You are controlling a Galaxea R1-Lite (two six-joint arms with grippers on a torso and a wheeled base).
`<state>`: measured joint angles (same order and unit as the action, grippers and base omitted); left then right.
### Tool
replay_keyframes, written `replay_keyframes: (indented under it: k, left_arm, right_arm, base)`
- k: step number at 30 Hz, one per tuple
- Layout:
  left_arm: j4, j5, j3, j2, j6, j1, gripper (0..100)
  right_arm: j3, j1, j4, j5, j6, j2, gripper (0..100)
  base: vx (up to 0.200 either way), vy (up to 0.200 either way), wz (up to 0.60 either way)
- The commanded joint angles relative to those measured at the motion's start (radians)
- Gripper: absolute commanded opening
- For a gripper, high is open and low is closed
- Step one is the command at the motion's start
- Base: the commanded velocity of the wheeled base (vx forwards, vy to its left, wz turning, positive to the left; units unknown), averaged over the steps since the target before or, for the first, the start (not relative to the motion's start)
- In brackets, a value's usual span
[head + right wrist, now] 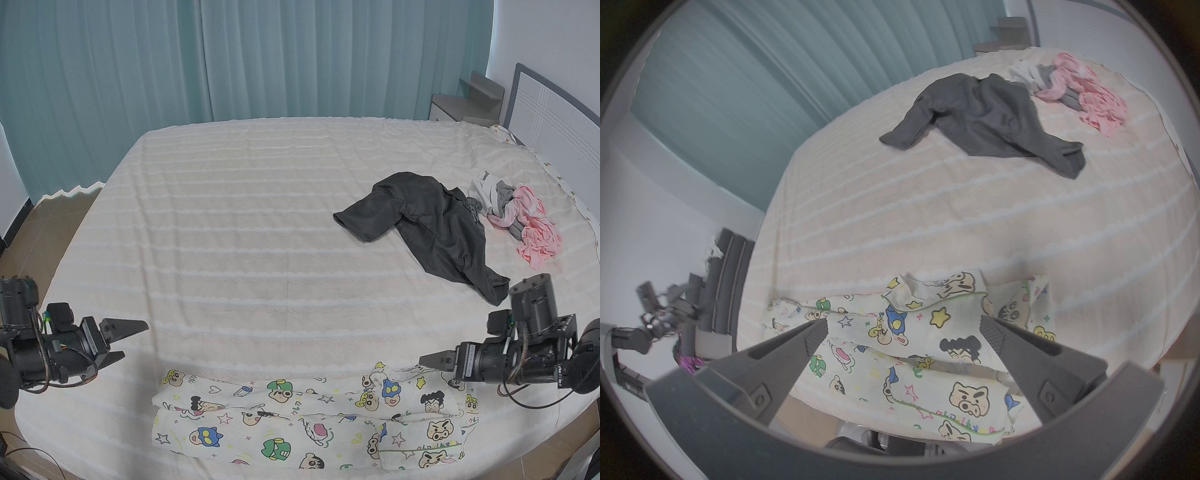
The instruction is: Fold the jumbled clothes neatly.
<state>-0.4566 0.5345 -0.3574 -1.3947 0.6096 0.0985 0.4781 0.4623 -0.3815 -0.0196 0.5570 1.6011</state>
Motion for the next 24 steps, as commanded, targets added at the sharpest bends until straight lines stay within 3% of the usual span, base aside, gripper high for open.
replay_keyframes:
  k: [1,4,11,24]
  left_arm:
    - [0.009,-0.074,-0.046,-0.280,-0.148,0.026,100]
    - [0.015,-0.076,-0.081,-0.320,-0.217,0.026,100]
    - [0.055,-0.077,-0.130,-0.399,-0.229,0.020,100]
    - [0.052,-0.151,-0.192,-0.520,-0.228,-0.117,100]
  right_arm:
    - [-0.141,-0.106,-0.086,-0.072,0.032,-0.150,100]
    - [-0.147,-0.102,-0.097,-0.072,0.032,-0.155,100]
    - [-0.216,-0.099,-0.177,-0.103,0.032,-0.138,100]
    - [-0.243,-0.094,-0.244,-0.123,0.020,-0.113,100]
  base:
    - [0.000,0.000,0.00]
    - [0.000,0.000,0.00]
    - [0.000,0.000,0.00]
    - [0.000,0.000,0.00]
